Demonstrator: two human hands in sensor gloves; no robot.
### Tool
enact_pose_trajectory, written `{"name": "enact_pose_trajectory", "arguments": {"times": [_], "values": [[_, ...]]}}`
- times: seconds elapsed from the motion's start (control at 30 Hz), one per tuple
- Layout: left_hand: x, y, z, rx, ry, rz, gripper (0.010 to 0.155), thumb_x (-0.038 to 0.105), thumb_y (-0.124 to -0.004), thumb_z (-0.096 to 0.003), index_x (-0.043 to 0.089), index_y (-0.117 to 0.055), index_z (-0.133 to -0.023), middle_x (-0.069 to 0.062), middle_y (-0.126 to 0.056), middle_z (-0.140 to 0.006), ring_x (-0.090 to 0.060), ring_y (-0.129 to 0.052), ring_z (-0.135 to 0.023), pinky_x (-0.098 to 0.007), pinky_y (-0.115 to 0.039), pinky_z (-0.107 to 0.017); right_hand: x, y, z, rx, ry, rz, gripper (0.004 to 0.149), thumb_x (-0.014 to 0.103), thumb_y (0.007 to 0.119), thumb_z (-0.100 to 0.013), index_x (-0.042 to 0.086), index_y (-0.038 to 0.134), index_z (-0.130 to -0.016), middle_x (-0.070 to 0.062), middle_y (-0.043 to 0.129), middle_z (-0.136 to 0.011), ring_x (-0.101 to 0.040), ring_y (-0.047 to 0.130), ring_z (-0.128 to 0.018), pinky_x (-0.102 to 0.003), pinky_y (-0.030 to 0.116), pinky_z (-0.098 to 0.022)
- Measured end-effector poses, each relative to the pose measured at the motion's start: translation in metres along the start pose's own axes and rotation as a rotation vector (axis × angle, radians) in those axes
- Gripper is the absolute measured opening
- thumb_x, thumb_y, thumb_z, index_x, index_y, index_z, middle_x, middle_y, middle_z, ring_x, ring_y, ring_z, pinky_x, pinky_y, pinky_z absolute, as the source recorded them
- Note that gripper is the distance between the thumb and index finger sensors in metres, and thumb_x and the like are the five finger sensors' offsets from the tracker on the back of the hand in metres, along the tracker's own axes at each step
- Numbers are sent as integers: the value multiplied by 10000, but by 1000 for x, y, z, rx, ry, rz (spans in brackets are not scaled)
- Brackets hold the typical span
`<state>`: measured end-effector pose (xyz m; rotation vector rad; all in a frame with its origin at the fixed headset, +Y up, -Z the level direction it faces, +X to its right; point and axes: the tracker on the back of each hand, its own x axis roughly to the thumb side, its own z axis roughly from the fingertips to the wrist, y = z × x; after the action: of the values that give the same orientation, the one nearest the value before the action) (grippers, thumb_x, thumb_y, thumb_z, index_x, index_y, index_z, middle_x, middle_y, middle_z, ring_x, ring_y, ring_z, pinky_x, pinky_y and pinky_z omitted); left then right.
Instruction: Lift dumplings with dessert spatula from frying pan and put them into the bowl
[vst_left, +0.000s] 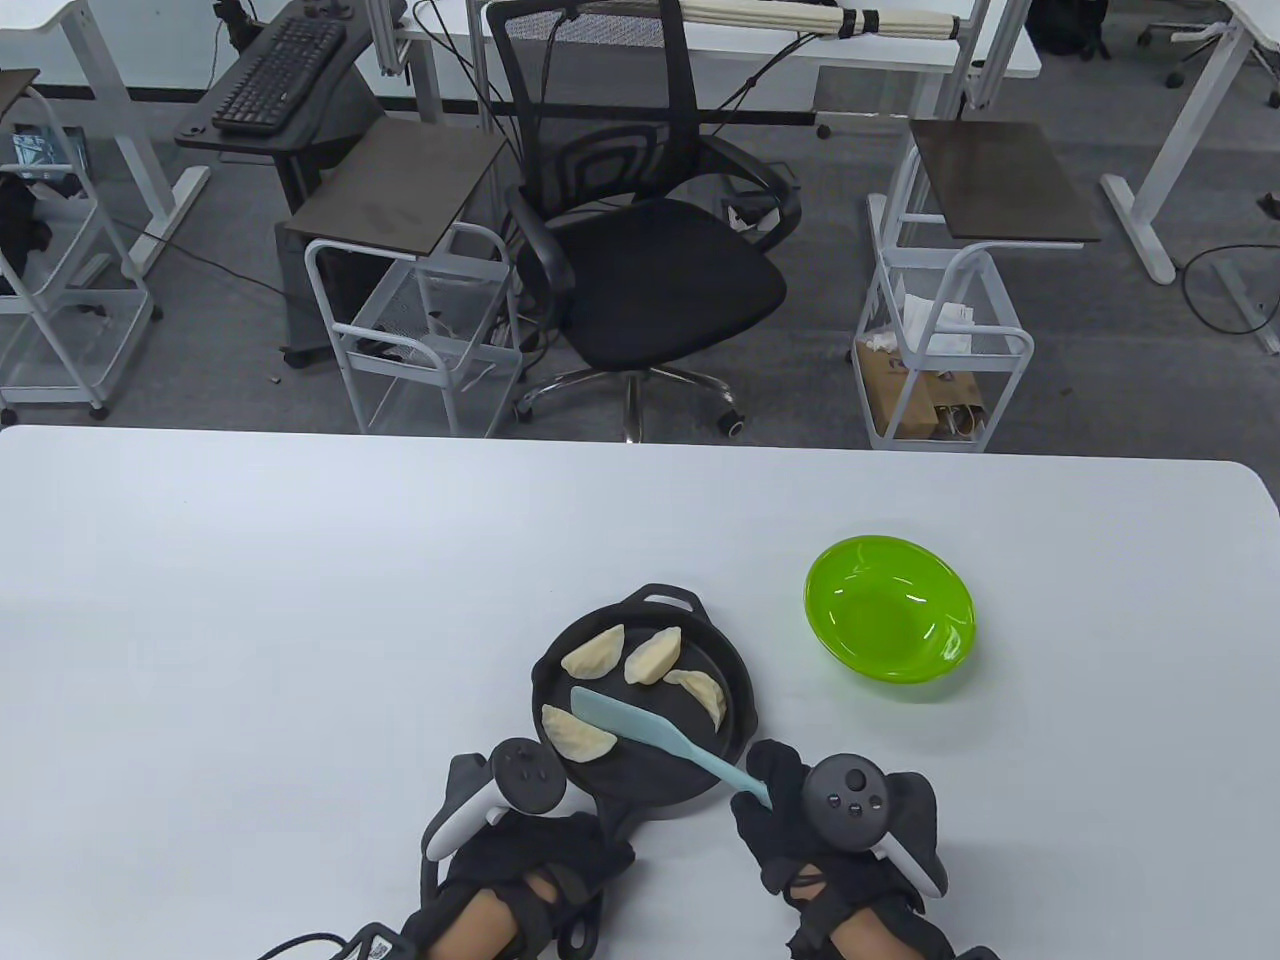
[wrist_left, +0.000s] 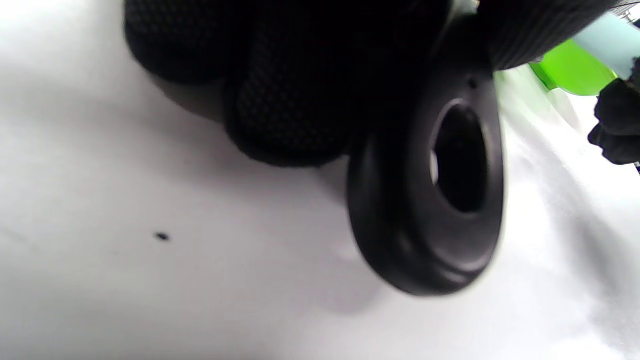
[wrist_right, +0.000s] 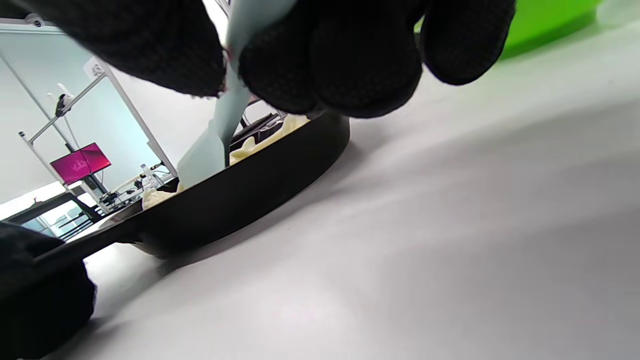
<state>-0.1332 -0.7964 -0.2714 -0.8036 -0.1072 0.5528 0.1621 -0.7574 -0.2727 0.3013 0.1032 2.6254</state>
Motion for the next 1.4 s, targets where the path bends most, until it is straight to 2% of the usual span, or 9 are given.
{"name": "enact_pose_trajectory", "arguments": {"times": [0.1, 0.2, 0.27, 0.43, 0.7, 1.4], "values": [[0, 0, -1, 10, -17, 7, 630, 710, -727, -507, 275, -716, -962, 100, -1055, -596, -158, -1043, -405, -411, -826, -399, 6, 0, 2, 4, -47, 21, 533, 442, 797, -566, 177, 588, -978, 14, 900, -659, -269, 916, -418, -576, 688, -640], [-1, -2, -2, 9, -21, 55, 621, 687, -753, -504, 259, -728, -953, 107, -1063, -585, -148, -1051, -395, -405, -833, -390, -1, 10, -1, 93, -23, -150, 519, 435, 808, -562, 156, 639, -966, -4, 936, -602, -258, 927, -353, -566, 722, -609], [-2, -1, -2, 6, -22, 73, 616, 677, -760, -505, 254, -729, -951, 109, -1064, -579, -145, -1052, -389, -402, -836, -388, -7, 18, -3, 204, -11, -276, 512, 414, 800, -574, 132, 638, -968, -16, 925, -613, -270, 920, -363, -576, 706, -617], [-4, -1, -3, -3, -28, 88, 613, 678, -757, -506, 259, -730, -954, 109, -1065, -576, -144, -1050, -387, -396, -837, -386, -23, 28, -5, 237, 84, -492, 517, 417, 796, -575, 129, 640, -975, -15, 920, -627, -274, 922, -392, -558, 692, -630], [-5, -1, -2, -26, -21, 87, 621, 697, -728, -511, 281, -713, -971, 111, -1059, -596, -143, -1047, -399, -389, -832, -393, -37, 37, -5, 318, 167, -680, 529, 422, 779, -584, 126, 627, -997, -15, 913, -647, -276, 921, -418, -511, 686, -627], [-6, 0, -2, -48, -21, 100, 637, 718, -708, -509, 297, -699, -988, 110, -1052, -637, -148, -1047, -429, -378, -828, -402, -37, 37, -1, 333, 173, -771, 530, 408, 757, -587, 113, 612, -1001, -10, 900, -689, -288, 927, -468, -508, 667, -648]]}}
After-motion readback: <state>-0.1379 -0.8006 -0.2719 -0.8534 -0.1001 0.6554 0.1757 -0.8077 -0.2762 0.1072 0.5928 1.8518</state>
